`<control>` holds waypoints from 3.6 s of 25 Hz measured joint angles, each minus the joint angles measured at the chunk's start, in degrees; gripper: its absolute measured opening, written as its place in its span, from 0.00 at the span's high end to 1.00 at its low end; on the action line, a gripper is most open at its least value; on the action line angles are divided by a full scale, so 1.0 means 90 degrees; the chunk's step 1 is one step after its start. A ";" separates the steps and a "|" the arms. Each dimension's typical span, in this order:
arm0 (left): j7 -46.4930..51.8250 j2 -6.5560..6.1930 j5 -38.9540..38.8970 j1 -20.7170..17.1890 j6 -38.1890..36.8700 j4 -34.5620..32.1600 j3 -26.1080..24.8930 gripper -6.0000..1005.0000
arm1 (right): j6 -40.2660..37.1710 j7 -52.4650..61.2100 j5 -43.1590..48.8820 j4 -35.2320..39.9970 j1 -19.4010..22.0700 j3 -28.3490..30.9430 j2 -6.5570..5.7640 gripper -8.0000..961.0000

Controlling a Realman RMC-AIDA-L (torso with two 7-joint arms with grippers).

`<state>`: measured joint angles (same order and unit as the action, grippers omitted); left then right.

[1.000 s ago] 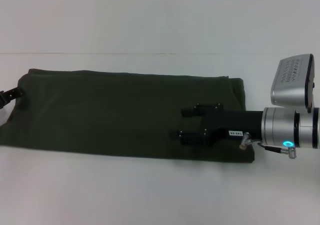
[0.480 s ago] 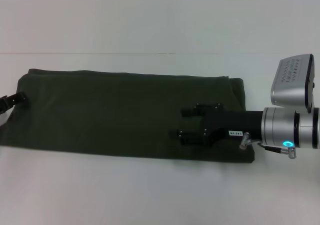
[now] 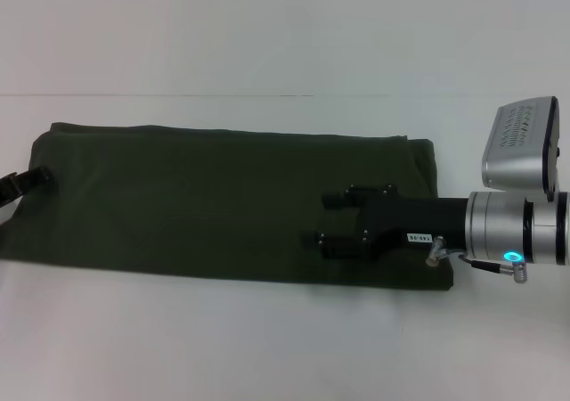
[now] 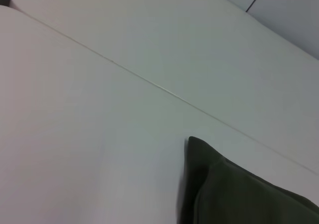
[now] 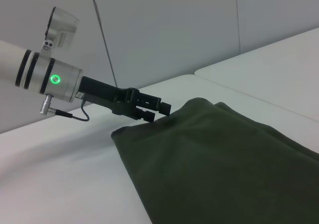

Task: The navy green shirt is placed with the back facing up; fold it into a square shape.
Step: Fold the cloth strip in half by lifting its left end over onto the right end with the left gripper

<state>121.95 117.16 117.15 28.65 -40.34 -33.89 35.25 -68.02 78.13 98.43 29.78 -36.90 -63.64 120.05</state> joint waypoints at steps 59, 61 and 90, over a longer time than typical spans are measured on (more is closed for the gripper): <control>-0.0152 0.0077 0.0001 0.0054 0.0114 0.0094 0.0020 0.14 | -0.0005 0.0040 0.0021 0.0021 0.0008 0.0000 0.0000 0.18; -0.0156 0.0077 0.0001 0.0049 0.0125 0.0094 0.0019 0.14 | -0.0010 0.0040 0.0021 0.0021 0.0008 0.0000 0.0000 0.18; -0.0240 0.0096 -0.0003 0.0028 0.0225 0.0094 0.0006 0.14 | -0.0044 0.0040 0.0010 0.0021 0.0008 0.0000 0.0000 0.18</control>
<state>119.79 118.03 117.12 28.90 -38.32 -33.05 35.31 -68.42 78.49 98.52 29.97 -36.82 -63.63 120.05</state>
